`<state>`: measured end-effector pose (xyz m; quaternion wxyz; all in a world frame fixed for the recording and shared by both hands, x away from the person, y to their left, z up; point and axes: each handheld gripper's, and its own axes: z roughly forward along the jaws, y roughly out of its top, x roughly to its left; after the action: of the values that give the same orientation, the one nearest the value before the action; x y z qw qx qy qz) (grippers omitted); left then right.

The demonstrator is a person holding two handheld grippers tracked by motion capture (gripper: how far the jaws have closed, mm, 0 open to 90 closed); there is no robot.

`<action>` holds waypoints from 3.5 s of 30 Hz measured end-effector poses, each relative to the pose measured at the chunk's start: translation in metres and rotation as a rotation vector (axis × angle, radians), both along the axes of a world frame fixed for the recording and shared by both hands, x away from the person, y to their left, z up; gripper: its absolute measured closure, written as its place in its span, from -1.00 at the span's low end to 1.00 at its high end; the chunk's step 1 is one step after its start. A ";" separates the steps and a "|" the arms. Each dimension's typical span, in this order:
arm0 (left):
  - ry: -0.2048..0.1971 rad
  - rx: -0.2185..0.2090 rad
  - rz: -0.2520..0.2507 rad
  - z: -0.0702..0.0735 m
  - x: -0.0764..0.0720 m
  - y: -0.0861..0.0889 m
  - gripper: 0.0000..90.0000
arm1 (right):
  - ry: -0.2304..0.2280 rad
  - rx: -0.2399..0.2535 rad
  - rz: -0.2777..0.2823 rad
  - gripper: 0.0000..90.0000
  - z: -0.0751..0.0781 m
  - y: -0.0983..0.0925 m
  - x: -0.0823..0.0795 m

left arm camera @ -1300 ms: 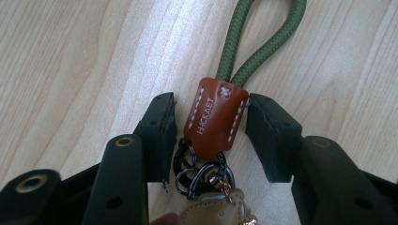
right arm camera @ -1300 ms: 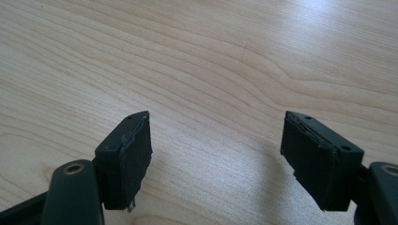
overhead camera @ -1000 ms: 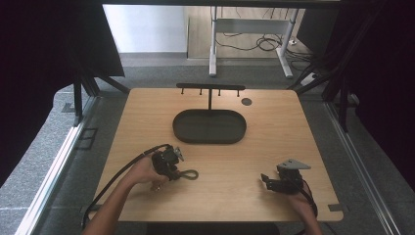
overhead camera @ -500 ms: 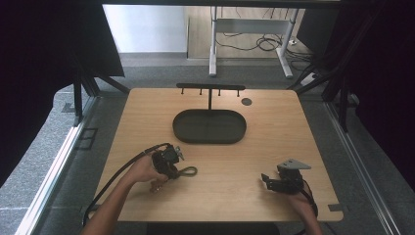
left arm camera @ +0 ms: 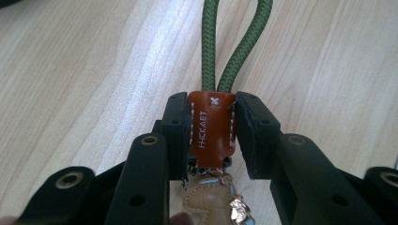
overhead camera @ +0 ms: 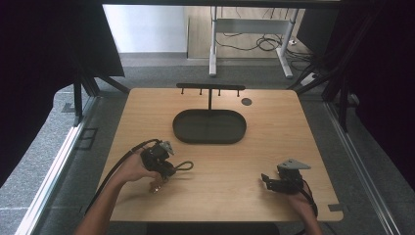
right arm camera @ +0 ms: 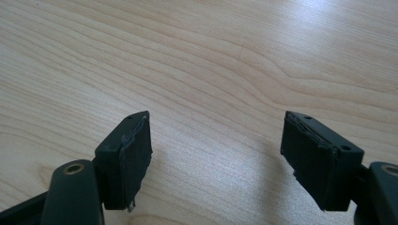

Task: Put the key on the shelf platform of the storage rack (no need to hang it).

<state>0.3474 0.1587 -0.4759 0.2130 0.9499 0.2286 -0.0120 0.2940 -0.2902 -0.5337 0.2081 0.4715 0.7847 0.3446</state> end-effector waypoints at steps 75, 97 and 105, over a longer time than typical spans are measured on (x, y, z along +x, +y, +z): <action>-0.141 -0.175 -0.043 0.099 0.019 -0.027 0.48 | 0.006 -0.027 0.001 -0.41 -0.003 0.002 0.001; -0.153 -0.205 -0.056 0.111 0.033 -0.043 0.48 | -0.001 -0.011 -0.005 -0.39 -0.003 -0.001 0.001; -0.157 -0.183 -0.066 0.116 0.035 -0.053 0.48 | -0.031 0.019 -0.013 -0.38 0.004 -0.003 -0.002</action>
<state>0.3829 0.1058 -0.3598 0.3155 0.9315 0.1777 0.0345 0.2924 -0.2934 -0.5301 0.2180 0.4732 0.7748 0.3581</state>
